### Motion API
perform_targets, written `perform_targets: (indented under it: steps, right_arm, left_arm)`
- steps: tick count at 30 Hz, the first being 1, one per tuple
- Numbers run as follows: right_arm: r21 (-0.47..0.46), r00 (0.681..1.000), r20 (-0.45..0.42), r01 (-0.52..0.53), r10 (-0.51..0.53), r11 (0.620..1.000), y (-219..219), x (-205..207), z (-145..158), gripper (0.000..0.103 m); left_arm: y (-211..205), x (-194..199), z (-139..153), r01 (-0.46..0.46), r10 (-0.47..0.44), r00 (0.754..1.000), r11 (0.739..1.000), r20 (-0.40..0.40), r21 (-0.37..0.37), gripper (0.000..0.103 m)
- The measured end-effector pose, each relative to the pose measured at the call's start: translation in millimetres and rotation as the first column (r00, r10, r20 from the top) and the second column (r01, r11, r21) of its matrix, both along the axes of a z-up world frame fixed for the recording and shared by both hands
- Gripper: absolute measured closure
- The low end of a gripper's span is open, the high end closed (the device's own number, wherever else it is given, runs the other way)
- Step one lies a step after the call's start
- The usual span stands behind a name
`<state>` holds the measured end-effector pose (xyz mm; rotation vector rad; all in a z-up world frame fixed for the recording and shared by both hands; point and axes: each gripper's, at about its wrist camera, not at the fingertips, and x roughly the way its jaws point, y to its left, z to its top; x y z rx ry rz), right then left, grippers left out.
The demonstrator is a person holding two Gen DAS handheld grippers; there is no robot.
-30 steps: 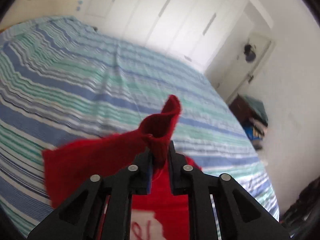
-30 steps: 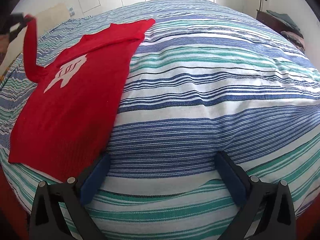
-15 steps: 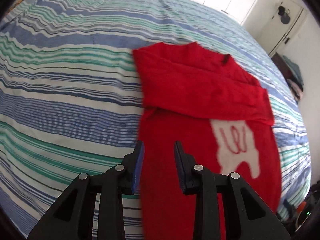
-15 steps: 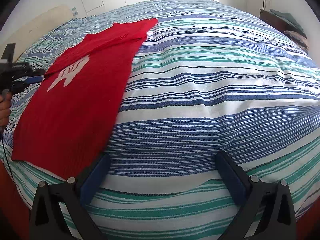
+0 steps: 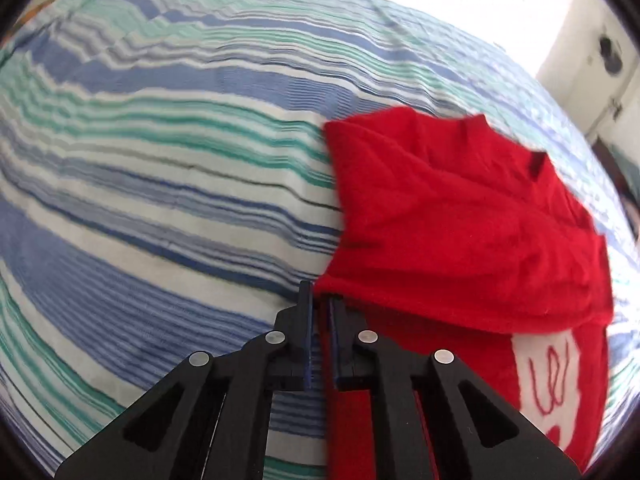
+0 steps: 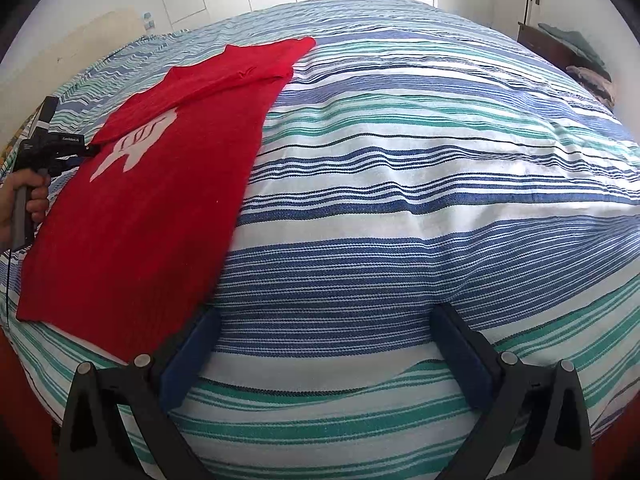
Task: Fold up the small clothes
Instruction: 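Fold the sleeve and side over the sweater body with the left gripper, then open the left gripper and release the folded side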
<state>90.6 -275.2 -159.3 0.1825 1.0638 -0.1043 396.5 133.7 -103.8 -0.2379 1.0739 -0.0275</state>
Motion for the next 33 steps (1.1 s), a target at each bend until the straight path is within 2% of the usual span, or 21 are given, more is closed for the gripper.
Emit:
perform_targets:
  steps: [4, 7, 9, 11, 13, 15, 16, 19, 22, 25, 27, 28, 29, 30, 31, 33]
  right_arm:
    - [0.0, 1.0, -0.001, 0.001, -0.001, 1.0, -0.9, 0.4, -0.4, 0.0]
    - [-0.002, 1.0, -0.001, -0.002, 0.002, 1.0, -1.7, 1.5, -0.8, 0.0]
    - [-0.001, 1.0, -0.002, -0.004, 0.004, 1.0, -2.4, 1.3, -1.1, 0.0]
    - [0.0, 1.0, -0.005, -0.006, 0.006, 1.0, -3.0, 1.6, -1.1, 0.0]
    - [0.006, 1.0, -0.01, -0.012, 0.012, 1.0, -3.7, 1.4, 0.0, 0.0]
    - [0.027, 1.0, -0.016, -0.016, 0.016, 1.0, -7.0, 1.4, 3.3, 0.0]
    - [0.042, 1.0, -0.015, -0.014, 0.014, 0.999, -9.3, 1.3, 6.6, 0.0]
    - [0.083, 0.999, 0.032, 0.0, -0.002, 0.997, -12.5, -0.6, 27.9, 0.003]
    - [0.146, 0.986, 0.141, -0.11, 0.09, 0.983, 5.1, 3.9, 58.9, 0.012]
    - [0.186, 0.957, 0.16, -0.27, 0.242, 0.945, 41.6, 14.4, 66.4, 0.028]
    - [0.211, 0.947, 0.107, -0.319, 0.303, 0.924, 60.1, 19.1, 51.0, 0.041]
    - [0.218, 0.946, 0.049, -0.323, 0.321, 0.921, 66.7, 18.4, 35.4, 0.046]
    - [0.211, 0.946, -0.039, -0.308, 0.323, 0.928, 68.2, 18.2, 15.4, 0.055]
    - [0.22, 0.948, -0.044, -0.3, 0.317, 0.928, 64.6, 12.5, 4.9, 0.058]
    - [0.231, 0.951, 0.003, -0.301, 0.309, 0.925, 59.5, 7.3, 5.2, 0.059]
    - [0.239, 0.95, -0.012, -0.302, 0.313, 0.923, 57.0, 4.4, 7.2, 0.062]
  left_arm:
    - [2.6, -11.4, -12.3, 0.019, -0.019, 1.0, 1.0, -0.004, -0.007, 0.097]
    - [6.1, -17.1, -11.5, -0.012, 0.01, 1.0, 0.998, -0.029, -0.054, 0.092]
    - [15.9, -29.4, -6.2, -0.029, 0.026, 0.999, 0.996, -0.04, -0.079, 0.088]
    - [25.1, -44.4, -0.4, -0.05, 0.046, 0.997, 0.997, -0.056, -0.063, 0.087]
    - [34.7, -68.8, 11.0, -0.062, 0.06, 0.997, 0.997, -0.056, -0.051, 0.081]
    - [36.4, -102.4, 31.0, -0.05, 0.049, 0.999, 0.998, -0.008, -0.025, 0.073]
    - [33.8, -120.6, 41.8, -0.031, 0.032, 0.999, 0.999, 0.022, -0.023, 0.073]
    - [13.9, -173.3, 70.1, 0.076, -0.069, 0.993, 0.994, 0.095, -0.078, 0.073]
    - [-30.0, -212.5, 77.7, 0.233, -0.216, 0.967, 0.964, 0.134, -0.125, 0.073]
    - [-67.9, -237.8, 51.6, 0.315, -0.31, 0.949, 0.942, 0.062, -0.113, 0.077]
    - [-78.5, -246.2, 12.2, 0.302, -0.312, 0.945, 0.947, -0.097, -0.106, 0.089]
    - [-75.5, -251.4, 1.2, 0.285, -0.298, 0.947, 0.951, -0.123, -0.116, 0.09]
    - [-71.1, -254.2, 2.6, 0.276, -0.29, 0.952, 0.952, -0.097, -0.135, 0.09]
    - [-67.6, -252.7, 4.7, 0.267, -0.285, 0.951, 0.952, -0.119, -0.149, 0.093]
    - [-64.6, -251.7, 5.7, 0.256, -0.278, 0.952, 0.953, -0.128, -0.162, 0.094]
    - [-57.7, -253.2, 3.0, 0.231, -0.258, 0.956, 0.955, -0.137, -0.186, 0.098]
